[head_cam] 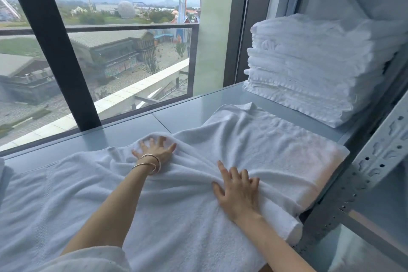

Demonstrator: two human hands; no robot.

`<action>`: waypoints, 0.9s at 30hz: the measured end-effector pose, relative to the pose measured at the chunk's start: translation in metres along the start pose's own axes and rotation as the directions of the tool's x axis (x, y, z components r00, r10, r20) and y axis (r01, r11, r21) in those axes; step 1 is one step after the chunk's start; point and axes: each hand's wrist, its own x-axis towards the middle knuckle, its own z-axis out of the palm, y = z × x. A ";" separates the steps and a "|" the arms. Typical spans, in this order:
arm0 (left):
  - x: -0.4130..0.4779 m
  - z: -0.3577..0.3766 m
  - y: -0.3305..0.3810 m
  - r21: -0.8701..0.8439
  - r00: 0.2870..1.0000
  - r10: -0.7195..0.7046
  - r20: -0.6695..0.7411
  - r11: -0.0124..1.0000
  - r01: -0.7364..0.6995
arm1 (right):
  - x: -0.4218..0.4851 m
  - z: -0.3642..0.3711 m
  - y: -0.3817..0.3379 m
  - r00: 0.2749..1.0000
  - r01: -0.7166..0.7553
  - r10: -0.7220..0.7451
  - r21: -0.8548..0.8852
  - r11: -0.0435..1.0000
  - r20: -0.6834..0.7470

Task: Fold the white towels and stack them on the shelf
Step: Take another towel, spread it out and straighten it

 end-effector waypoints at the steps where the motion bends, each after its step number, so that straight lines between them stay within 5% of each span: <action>1: 0.000 0.002 -0.001 -0.038 0.999 0.002 -0.033 0.999 -0.004 | 0.001 0.001 0.000 1.000 -0.004 0.004 -0.004 1.000 -0.005; 5: -0.007 0.006 -0.009 0.067 0.997 0.063 -0.046 0.996 -0.060 | 0.002 0.002 0.000 0.999 -0.012 0.012 0.018 1.000 -0.032; 8: -0.019 0.011 -0.007 0.105 0.981 0.065 -0.182 0.993 -0.046 | 0.003 0.005 0.000 0.998 -0.021 0.025 0.066 0.998 -0.058; 11: -0.024 0.022 -0.006 0.122 0.814 0.310 -0.491 0.950 -0.288 | 0.002 0.005 0.000 0.999 0.007 -0.006 0.045 0.999 -0.033; 13: -0.021 0.019 -0.002 0.146 0.707 0.447 -0.548 0.884 -0.445 | 0.002 0.003 0.000 1.000 -0.001 0.003 0.043 0.999 -0.029; 22: 0.014 0.002 0.062 0.086 0.898 0.431 -0.089 0.902 -0.424 | 0.001 -0.001 -0.002 0.999 -0.022 0.024 0.060 0.998 -0.030; 27: 0.009 0.003 0.073 0.260 0.851 0.504 -0.147 0.850 -0.459 | 0.003 0.002 -0.001 0.999 -0.026 0.027 0.072 0.997 -0.016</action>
